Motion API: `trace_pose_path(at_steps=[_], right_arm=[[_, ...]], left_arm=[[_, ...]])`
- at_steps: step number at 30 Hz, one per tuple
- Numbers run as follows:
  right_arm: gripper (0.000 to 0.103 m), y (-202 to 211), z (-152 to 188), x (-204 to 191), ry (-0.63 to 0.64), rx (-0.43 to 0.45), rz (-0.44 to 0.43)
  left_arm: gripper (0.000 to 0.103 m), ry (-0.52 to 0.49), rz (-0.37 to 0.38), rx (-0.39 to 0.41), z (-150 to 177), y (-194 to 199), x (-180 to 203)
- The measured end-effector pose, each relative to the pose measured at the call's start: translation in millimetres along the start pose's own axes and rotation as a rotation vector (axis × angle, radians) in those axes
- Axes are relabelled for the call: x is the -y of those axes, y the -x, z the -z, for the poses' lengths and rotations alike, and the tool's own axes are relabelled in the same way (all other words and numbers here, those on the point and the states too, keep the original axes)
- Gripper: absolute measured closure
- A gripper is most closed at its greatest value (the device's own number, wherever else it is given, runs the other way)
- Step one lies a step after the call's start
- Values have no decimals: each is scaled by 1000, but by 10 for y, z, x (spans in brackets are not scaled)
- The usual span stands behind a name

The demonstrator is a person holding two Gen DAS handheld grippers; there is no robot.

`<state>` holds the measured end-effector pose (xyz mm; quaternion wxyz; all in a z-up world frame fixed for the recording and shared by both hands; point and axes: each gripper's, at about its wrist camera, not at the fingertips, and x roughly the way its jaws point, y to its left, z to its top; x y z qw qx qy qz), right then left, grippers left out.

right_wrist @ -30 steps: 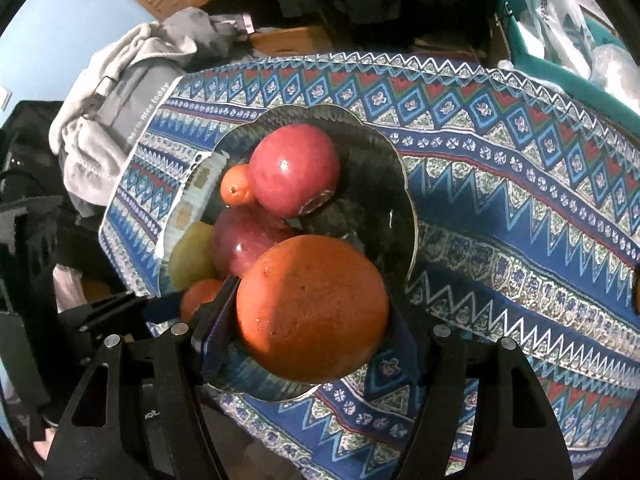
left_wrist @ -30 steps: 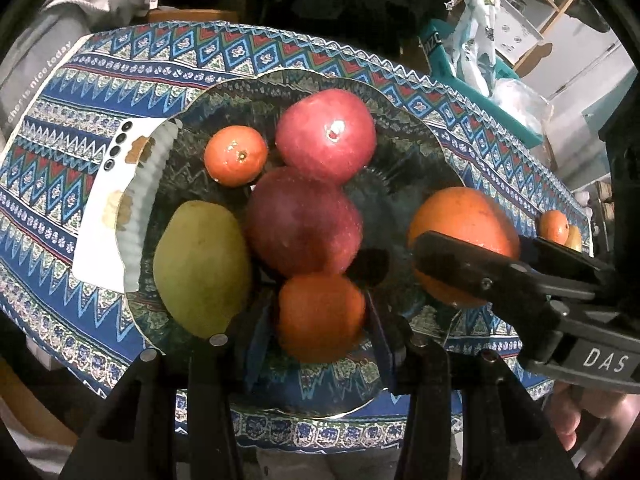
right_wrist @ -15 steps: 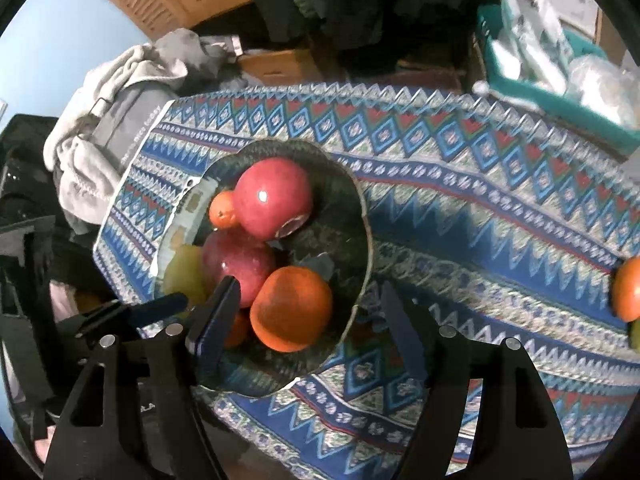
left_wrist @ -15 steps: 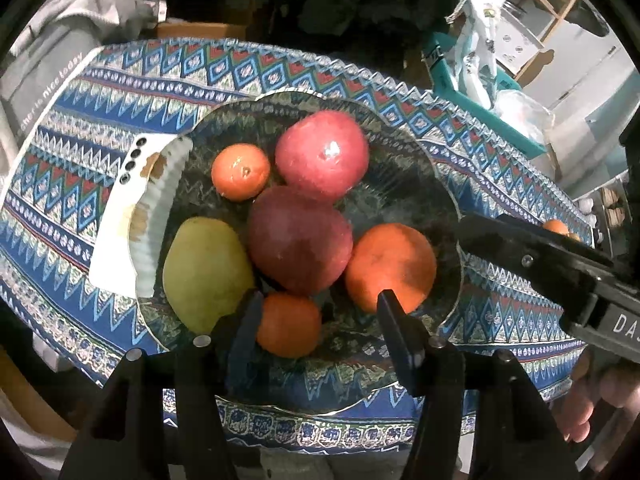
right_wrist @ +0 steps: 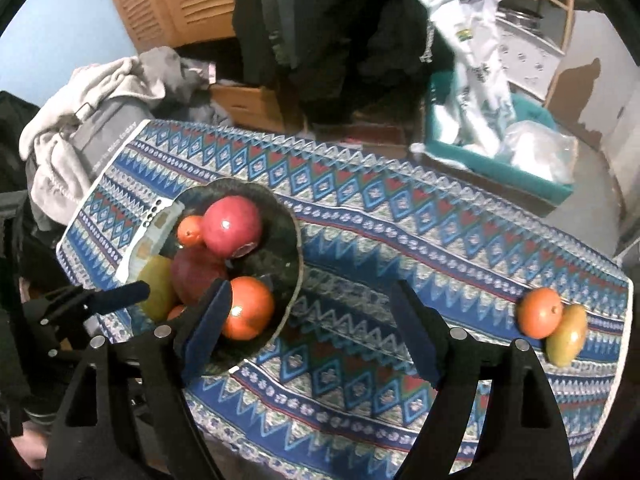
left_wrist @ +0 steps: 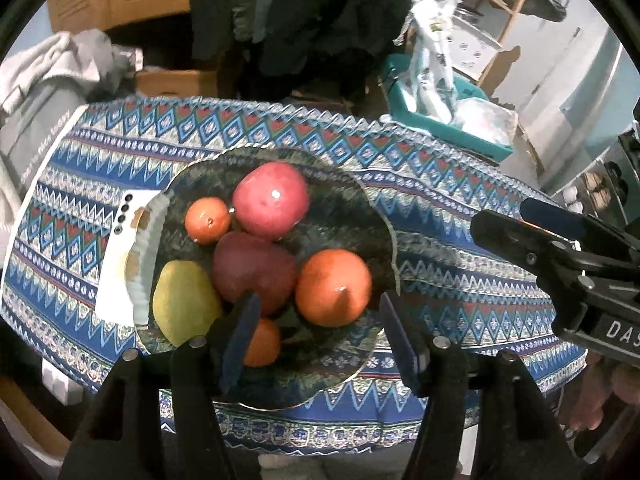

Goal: Organize fruits
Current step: 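Move both open tools back to the last orange and mango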

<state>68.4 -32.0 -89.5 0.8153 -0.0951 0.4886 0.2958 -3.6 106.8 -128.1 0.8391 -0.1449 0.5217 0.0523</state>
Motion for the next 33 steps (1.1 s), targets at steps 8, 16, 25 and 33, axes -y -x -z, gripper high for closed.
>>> trace_pose_path(at_steps=[8,16,25,33], right_arm=[[17,262,141,260,-28,26,84],[15,456,344,556,-47,42,136],[15,617,575,931,-100,48,150],[15,764,761,1246,-137,48,161]], left_arm=[[35,-64,7,47,-17,159,276],[34,-128,19,47,2,166,601],[29,-217,38,46,68,158,1027],[29,-271,41,43,114,160,1325]])
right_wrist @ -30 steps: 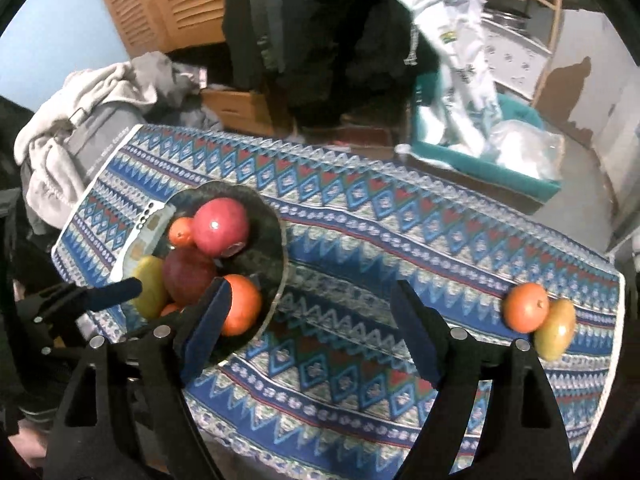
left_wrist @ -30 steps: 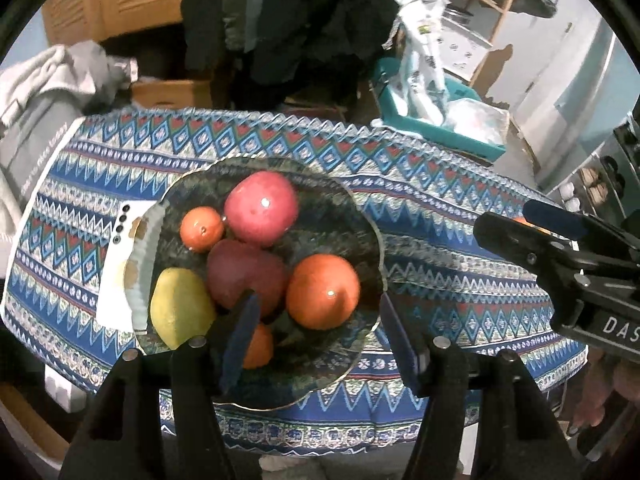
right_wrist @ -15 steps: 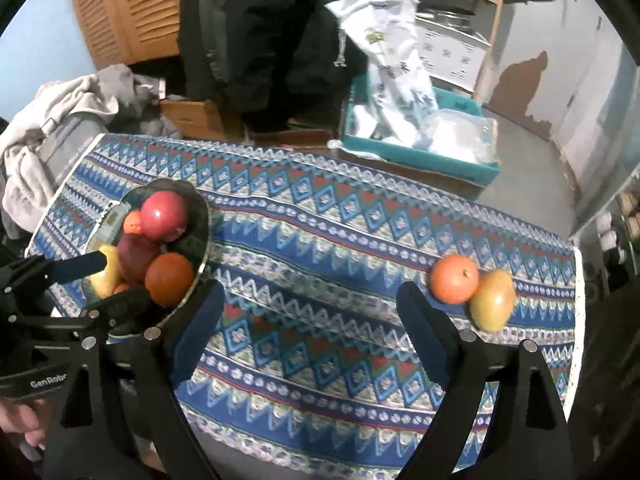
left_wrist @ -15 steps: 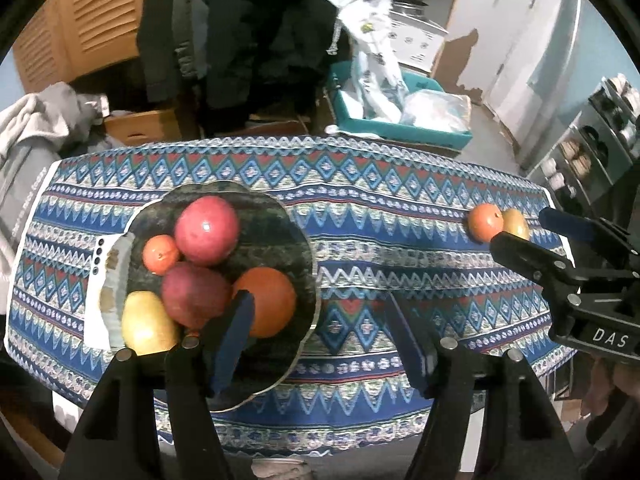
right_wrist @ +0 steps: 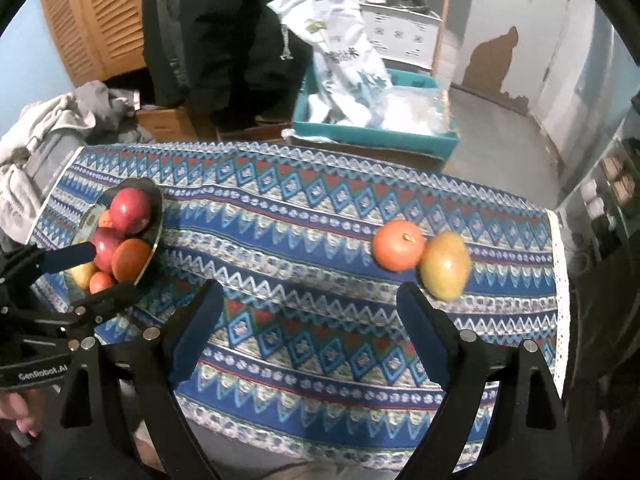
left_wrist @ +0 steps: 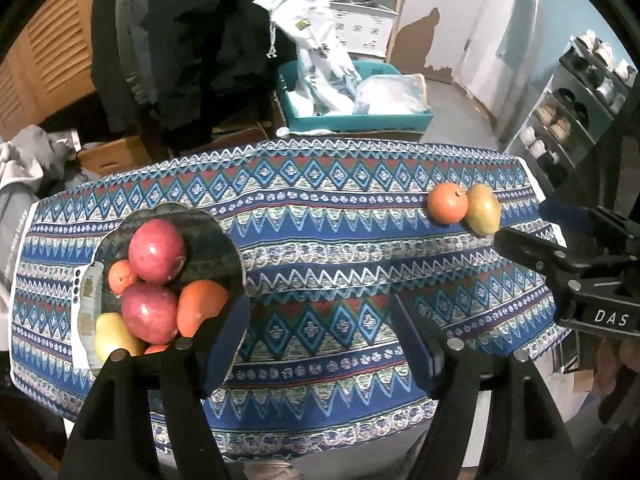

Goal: Organize fruits
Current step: 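Move both open tools back to the last orange and mango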

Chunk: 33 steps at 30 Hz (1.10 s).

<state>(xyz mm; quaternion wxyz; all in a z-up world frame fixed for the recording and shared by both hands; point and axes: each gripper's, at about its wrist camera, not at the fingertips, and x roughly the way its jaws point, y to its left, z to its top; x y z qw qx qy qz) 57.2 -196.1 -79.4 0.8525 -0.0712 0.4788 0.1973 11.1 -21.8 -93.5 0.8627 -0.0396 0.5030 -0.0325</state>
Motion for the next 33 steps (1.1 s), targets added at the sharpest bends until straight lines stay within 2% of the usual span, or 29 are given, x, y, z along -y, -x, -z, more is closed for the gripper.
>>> trace_pose_path(at_steps=[3,5,10,15,21,27,33], right_arm=[[15,41,27,99,-3,3,15],[15,60,39,177,-9,3,25],[15,50,58,364,-25,-9,40],[15,14,18,533,-6,-38,54],[15,-130,-142,824,-1,-106,43],[15,-354,-261,1068,50,-165,40],[15,-739,-303,1276,42,-219,36]], left_arm=[[28,-17,8,2,-22,13,92],[24,-35,6,7,-35,22,172],[23,-53,17,1,-98,18,308],[23,-73,45,-11,-231,-7,429],[22,-153,39,-31,-496,-72,653],[22,-230,46,-73,-741,-300,855],[22,-295,54,-116,-903,-662,990]])
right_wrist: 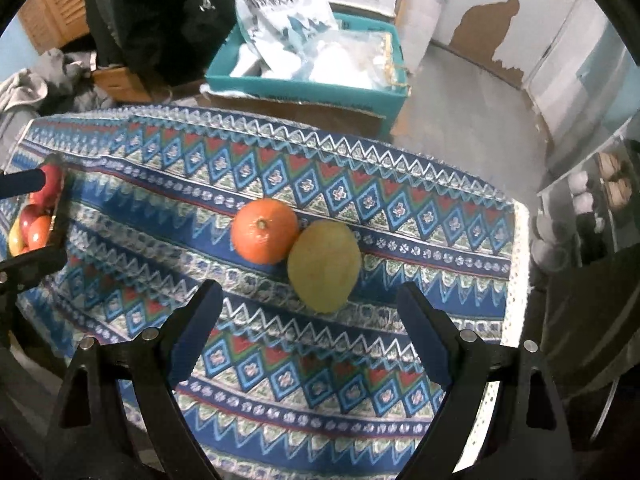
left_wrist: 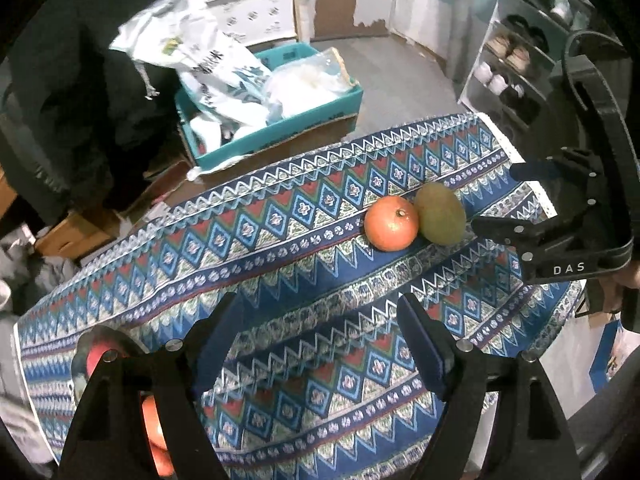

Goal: Organize fruits
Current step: 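Move both open tools back to the last orange and mango, then grasp the orange with the left tool while the right tool grasps the mango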

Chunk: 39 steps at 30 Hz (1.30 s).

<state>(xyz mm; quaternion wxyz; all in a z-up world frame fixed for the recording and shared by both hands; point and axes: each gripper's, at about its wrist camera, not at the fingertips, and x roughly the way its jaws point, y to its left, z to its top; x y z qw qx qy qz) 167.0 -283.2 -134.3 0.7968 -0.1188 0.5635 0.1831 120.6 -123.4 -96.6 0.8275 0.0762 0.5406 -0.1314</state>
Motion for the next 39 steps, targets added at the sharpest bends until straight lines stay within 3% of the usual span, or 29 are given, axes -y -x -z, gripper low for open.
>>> trace_pose_path(at_steps=[7,19,24,39], right_arm=[[15,-480,-17,160,-11,-69,-9],[16,-947,-56,288,-23,-97,-83],[31,-1067,-54,282,-29,-116,-142],[32,-740,287,776,-184,-41,-80]], left_arm=[[22,37,64,-52,-150,-449,-83],[22,82,126,-111,-250,-992,-92],[22,86,141,-117,-275,-1075,-57],[22,75,217,-124,-421,-1263,310]])
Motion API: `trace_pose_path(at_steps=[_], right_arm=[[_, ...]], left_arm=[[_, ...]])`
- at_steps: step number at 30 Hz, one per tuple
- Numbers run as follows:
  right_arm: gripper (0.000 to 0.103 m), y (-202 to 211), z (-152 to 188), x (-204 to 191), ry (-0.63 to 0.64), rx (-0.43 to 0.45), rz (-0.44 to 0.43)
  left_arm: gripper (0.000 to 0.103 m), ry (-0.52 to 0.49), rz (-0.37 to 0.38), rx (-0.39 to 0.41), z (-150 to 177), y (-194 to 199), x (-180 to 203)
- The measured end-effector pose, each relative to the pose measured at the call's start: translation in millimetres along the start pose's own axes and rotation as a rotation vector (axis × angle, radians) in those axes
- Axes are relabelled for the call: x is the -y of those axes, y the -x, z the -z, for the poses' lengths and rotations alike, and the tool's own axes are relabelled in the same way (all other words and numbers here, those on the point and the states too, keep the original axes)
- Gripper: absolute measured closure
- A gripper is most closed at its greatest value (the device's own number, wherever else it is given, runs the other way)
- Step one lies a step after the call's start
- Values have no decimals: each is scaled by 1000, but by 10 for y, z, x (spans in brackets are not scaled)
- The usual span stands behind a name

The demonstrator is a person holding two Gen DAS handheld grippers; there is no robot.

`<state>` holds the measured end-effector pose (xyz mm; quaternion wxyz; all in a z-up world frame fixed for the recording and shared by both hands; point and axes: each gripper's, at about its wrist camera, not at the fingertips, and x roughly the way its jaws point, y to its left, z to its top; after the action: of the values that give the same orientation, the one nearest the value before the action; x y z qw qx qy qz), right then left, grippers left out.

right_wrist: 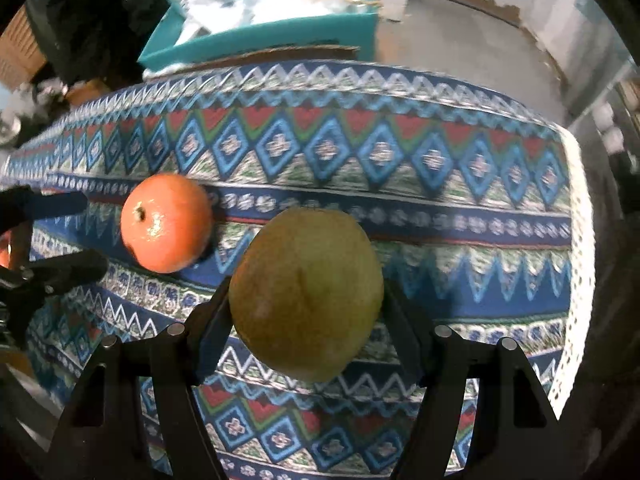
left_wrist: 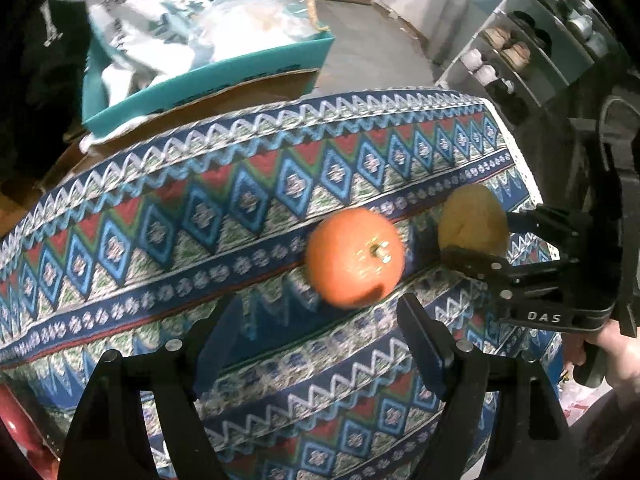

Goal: Organize fruits
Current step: 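Grasp the orange with the left tool while the right tool grasps the mango, then carry the orange with the left tool while the right tool carries the mango toward the bowl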

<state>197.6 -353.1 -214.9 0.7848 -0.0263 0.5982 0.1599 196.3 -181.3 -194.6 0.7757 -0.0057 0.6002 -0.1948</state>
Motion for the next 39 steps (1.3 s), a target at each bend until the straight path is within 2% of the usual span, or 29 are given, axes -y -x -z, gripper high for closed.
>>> trace_pose_path(at_steps=[3,4,10,20,24,25,26,32,39], right_arm=[[32,112,39,92,-19,22,8],[32,156,52,132,-40,29,42],[32,392,126,346,-75,56,35],[32,316,94,324,-84,54,32],[32,313,82,309,-80,52,37],[32,316,76,302,-78,54,38],[32,321,71,298,-77,56,38],[32,382,58,284,-80,76,42],[32,531,15,158,-48,116,49]], left_arm=[[22,-20,-7,4,-73,-57,106],[22,-24,-11,2,-97,-86,134],[22,-4,-20,-44,-195,-323,221],[22,61,7,-67,-181,-547,169],[25,50,-5,-47,-172,-558,192],[35,37,-6,-38,-168,-551,203],[37,30,-14,-35,-167,-549,209],[37,-7,-47,-15,-131,-529,269],[37,-8,-42,-14,30,-397,243]])
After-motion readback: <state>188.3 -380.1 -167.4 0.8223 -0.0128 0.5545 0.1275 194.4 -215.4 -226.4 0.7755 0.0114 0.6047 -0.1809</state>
